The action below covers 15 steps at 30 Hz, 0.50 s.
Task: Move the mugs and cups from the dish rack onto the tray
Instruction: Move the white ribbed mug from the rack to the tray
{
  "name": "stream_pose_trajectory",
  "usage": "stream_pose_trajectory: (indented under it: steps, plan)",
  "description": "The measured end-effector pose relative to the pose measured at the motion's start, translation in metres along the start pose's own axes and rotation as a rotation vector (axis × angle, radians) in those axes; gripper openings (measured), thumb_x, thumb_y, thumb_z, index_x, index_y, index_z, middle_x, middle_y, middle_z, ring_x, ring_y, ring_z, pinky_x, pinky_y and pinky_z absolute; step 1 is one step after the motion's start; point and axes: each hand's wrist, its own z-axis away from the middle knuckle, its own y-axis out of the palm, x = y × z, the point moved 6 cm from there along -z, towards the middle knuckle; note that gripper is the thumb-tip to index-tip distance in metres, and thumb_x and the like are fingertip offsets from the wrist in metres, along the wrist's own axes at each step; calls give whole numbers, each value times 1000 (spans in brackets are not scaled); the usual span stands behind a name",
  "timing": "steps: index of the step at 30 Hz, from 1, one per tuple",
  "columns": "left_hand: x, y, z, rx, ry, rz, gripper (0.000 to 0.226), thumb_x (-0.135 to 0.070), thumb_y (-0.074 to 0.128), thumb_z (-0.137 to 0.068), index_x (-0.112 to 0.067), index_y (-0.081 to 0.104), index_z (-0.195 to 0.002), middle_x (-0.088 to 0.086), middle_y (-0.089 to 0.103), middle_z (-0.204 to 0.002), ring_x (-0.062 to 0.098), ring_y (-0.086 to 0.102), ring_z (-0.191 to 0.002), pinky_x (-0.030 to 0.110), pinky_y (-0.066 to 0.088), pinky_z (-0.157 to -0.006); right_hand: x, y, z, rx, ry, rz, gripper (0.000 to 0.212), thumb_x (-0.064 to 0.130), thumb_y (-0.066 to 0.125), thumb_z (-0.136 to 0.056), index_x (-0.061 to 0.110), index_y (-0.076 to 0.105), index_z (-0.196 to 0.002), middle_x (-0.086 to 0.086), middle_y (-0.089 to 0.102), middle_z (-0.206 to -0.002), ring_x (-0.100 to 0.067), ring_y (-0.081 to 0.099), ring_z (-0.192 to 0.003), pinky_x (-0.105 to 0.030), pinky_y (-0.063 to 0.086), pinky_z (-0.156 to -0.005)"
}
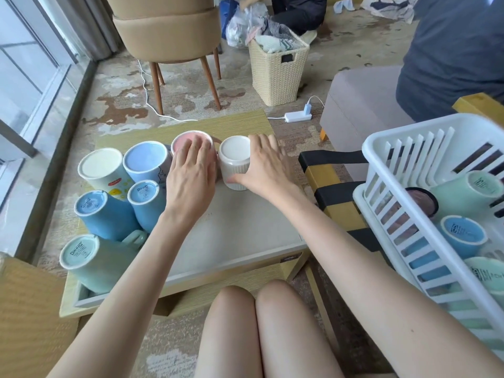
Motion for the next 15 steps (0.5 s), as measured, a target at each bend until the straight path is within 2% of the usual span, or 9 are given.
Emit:
stream_pose_trajectory:
  steps: [4, 10, 15]
  plan:
    - [-1, -1, -1, -31, 6, -13, 47, -21, 38, -104, -6, 39, -148, 12, 39, -155, 33, 35, -143, 41, 26, -117, 1, 1, -7, -35, 38, -62, 72, 53, 77, -71, 12, 47, -123, -3, 52, -128, -23, 39, -125, -38, 41, -95]
    - [1, 3, 0, -33, 8, -26, 50, -19, 42, -102, -5, 37, -149, 15, 37, -156, 35, 32, -145, 43, 19, -120, -10, 10, -23, 101, -8, -282, 92, 38, 84, -69, 12, 38, -144, -3, 47, -141, -23, 31, -132, -39, 40, -100]
    - [2, 3, 0, -34, 3, -17, 50, -18, 43, -101, -7, 37, -149, 14, 37, -156, 35, 32, -145, 44, 20, -121, -15, 19, -31, 140, -30, -345, 96, 30, 83, -73, 14, 30, -151, -2, 40, -149, -21, 25, -139, -37, 33, -105]
